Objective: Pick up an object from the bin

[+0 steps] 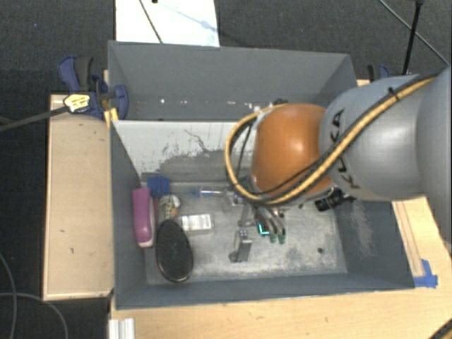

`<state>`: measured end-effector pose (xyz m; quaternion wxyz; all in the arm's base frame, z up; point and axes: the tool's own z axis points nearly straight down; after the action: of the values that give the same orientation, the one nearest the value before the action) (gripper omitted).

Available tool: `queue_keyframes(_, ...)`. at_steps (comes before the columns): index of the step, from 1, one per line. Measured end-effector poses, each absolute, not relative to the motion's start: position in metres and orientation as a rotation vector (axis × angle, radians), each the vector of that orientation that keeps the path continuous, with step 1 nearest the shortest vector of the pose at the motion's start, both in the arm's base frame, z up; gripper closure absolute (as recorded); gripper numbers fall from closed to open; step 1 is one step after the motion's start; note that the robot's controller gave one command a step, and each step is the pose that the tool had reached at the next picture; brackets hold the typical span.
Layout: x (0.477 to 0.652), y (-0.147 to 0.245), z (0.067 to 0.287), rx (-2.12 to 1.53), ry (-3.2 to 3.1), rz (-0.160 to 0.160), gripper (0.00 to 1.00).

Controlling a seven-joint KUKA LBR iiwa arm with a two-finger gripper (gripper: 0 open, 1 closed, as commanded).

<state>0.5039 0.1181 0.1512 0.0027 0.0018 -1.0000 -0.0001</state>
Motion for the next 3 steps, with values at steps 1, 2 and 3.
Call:
queue_keyframes(1,0.532,0.197,0.167,0.316,-3.132,-0.006,0.0)
queue_keyframes(2,0.492,0.205,0.102,0.762,-3.046,-0.001,0.0)
queue_keyframes(3,0.484,0.215,0.075,0.963,-3.015,-0.002,0.0)
